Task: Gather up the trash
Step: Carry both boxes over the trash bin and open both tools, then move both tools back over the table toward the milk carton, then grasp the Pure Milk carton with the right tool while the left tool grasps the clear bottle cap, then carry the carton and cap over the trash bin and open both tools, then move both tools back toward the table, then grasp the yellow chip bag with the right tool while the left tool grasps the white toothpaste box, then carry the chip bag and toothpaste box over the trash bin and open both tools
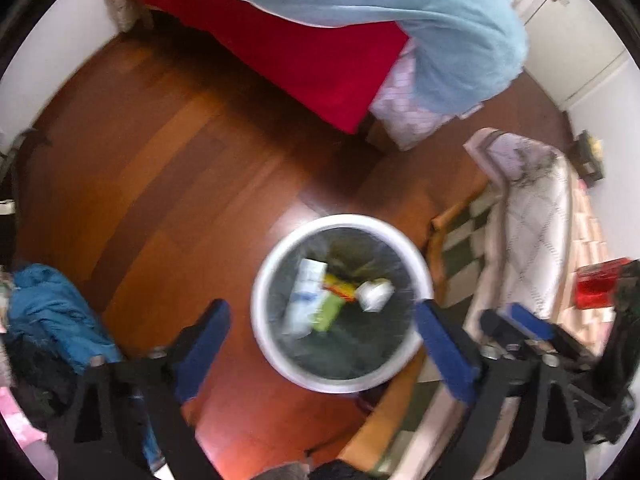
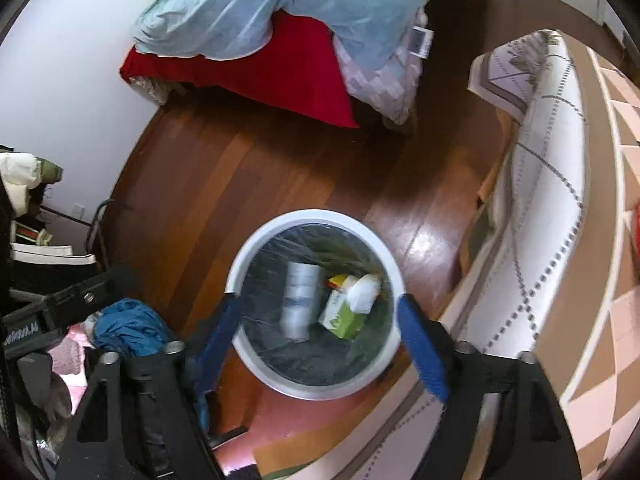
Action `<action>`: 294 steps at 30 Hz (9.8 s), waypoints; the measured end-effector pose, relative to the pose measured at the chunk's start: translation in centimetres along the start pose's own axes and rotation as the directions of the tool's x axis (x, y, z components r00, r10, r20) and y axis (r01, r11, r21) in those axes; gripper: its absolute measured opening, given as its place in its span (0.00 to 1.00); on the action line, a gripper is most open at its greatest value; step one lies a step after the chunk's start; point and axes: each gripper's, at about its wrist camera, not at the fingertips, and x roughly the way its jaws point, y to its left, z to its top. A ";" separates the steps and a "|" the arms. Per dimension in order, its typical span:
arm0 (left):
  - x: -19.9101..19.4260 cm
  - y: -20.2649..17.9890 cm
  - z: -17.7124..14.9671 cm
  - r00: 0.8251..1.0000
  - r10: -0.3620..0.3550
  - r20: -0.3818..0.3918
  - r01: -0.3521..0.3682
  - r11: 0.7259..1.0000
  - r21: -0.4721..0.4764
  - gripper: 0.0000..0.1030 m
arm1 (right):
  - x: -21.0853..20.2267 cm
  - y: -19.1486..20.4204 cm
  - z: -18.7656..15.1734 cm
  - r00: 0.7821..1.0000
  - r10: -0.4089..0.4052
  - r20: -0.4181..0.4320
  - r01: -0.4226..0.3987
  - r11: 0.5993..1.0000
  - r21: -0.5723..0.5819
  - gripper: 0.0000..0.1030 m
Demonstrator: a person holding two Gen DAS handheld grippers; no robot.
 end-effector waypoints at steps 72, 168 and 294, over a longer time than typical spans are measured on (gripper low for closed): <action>2.9 -48.0 -22.3 0.982 -0.117 -0.149 0.175 0.863 0.474 0.41 | -26.6 -43.8 -27.4 0.918 -0.388 -0.080 0.379 0.802 0.461 0.70; -3.4 2.3 -4.7 0.982 0.164 0.096 -0.157 0.985 -0.076 0.93 | -1.6 1.4 -2.6 1.000 -0.013 0.014 0.012 0.999 0.052 0.96; -14.8 -11.2 -3.9 0.946 -0.031 0.323 -0.047 0.972 0.230 0.41 | -17.4 -0.6 -5.1 0.985 -0.030 0.171 0.028 1.000 0.013 0.53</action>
